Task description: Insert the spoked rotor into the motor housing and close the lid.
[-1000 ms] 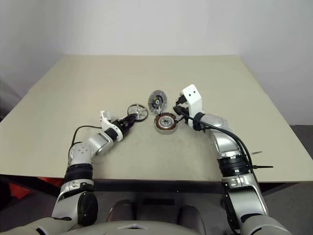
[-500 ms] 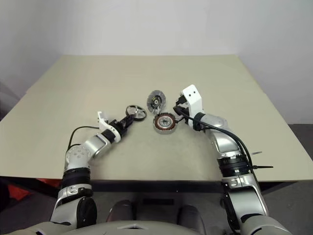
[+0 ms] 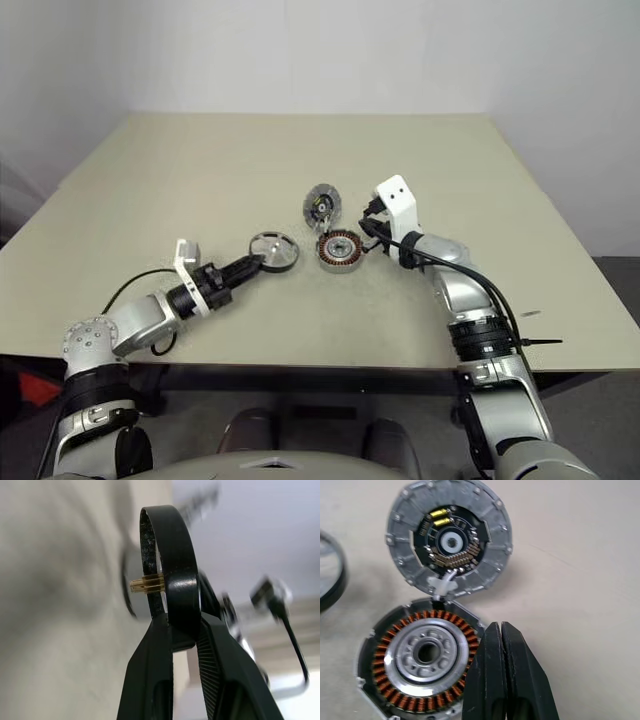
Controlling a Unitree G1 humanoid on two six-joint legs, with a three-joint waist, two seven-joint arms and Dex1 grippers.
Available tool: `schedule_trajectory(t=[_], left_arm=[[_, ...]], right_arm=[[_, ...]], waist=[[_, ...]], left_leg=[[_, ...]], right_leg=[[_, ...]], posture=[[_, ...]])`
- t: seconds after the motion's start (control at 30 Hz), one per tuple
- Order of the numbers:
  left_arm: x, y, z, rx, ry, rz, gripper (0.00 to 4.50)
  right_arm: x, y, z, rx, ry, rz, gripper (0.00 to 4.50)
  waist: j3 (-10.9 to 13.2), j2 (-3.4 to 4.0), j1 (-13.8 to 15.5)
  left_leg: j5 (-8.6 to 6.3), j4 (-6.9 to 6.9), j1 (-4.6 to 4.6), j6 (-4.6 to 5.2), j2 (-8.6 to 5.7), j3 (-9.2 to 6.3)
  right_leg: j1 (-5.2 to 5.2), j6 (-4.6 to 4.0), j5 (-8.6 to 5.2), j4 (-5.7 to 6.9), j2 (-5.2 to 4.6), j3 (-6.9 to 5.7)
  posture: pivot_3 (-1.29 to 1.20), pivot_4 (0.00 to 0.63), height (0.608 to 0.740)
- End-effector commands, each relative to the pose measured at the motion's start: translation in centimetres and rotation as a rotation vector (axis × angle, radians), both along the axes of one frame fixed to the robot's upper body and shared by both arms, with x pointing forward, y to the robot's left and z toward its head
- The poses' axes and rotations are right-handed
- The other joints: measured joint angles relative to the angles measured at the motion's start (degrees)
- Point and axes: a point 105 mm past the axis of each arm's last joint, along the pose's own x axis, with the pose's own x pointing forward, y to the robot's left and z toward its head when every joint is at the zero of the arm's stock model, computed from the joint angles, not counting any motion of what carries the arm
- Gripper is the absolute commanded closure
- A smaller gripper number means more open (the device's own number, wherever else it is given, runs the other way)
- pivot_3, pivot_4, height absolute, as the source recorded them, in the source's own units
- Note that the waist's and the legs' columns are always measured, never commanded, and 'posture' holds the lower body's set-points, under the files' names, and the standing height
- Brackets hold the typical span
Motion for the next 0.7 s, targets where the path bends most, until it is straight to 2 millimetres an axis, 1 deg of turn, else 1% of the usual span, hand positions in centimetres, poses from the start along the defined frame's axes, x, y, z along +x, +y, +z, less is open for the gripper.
schedule_trajectory(t=[0.03, 0.17, 0.23, 0.33, 0.4, 0.47, 0.53, 0.7], left_arm=[[-0.6, -2.4, 1.6, -0.013, -0.058, -0.148, 4.14], [-0.1, -4.0, 1.7, -0.019, -0.05, -0.223, 4.14], [0.2, -4.5, 1.9, -0.021, -0.051, -0.24, 4.14], [1.5, -5.6, 2.3, -0.037, -0.059, -0.242, 4.14], [2.2, -6.1, 2.3, -0.045, -0.06, -0.233, 4.14], [3.3, -6.7, 2.2, -0.054, -0.051, -0.207, 4.14], [4.1, -7.7, 2.1, -0.059, -0.047, -0.202, 4.14], [4.8, -9.9, 1.7, -0.069, -0.04, -0.226, 4.14]], right_arm=[[0.9, -1.0, 2.3, 0.001, -0.082, -0.027, 4.5], [0.9, -1.4, 2.4, -0.007, -0.086, -0.034, 4.5], [0.9, -1.5, 2.4, -0.008, -0.087, -0.036, 4.5], [0.8, -2.1, 2.2, -0.018, -0.084, -0.053, 4.5], [0.7, -2.5, 2.1, -0.021, -0.081, -0.063, 4.5], [0.6, -2.9, 1.8, -0.032, -0.06, -0.071, 4.5], [0.2, -3.2, 1.5, -0.036, -0.038, -0.057, 4.5], [-0.8, -3.6, 1.5, -0.043, -0.01, -0.01, 4.5]], waist=[[0.0, 0.0, 0.0], [0.0, 0.0, 0.0], [0.0, 0.0, 0.0], [0.0, 0.0, 0.0], [0.0, 0.0, 0.1], [0.0, 0.0, 0.2], [0.0, -0.01, 0.3], [0.0, -0.01, 0.3]], left_leg=[[0.01, 0.0, 0.0, -0.02, 0.0, -0.01], [0.13, -0.02, -0.01, -0.22, 0.02, -0.07], [0.17, -0.02, 0.0, -0.28, 0.02, -0.08], [0.17, -0.02, -0.01, -0.28, 0.0, -0.07], [0.18, -0.01, -0.02, -0.29, 0.0, -0.09], [0.18, -0.01, -0.01, -0.3, 0.0, -0.09], [0.19, -0.01, -0.01, -0.3, -0.01, -0.1], [0.18, -0.01, -0.03, -0.29, -0.03, -0.12]], right_leg=[[0.0, 0.0, 0.0, 0.0, 0.01, 0.0], [-0.01, -0.01, 0.01, 0.02, 0.07, -0.01], [0.0, -0.02, 0.01, 0.03, 0.08, 0.0], [0.0, -0.02, 0.01, 0.02, 0.07, 0.01], [0.01, -0.02, 0.02, 0.02, 0.07, 0.0], [0.04, -0.02, 0.02, 0.02, 0.07, 0.0], [0.07, -0.02, 0.02, 0.01, 0.06, 0.0], [0.09, -0.02, 0.02, -0.02, 0.05, -0.01]], posture=[[0.0, 0.0, 0.74], [0.0, 0.0, 0.74], [0.0, 0.0, 0.74], [0.0, 0.0, 0.74], [0.0, 0.0, 0.74], [0.0, 0.0, 0.74], [0.0, 0.0, 0.74], [0.0, 0.0, 0.74]])
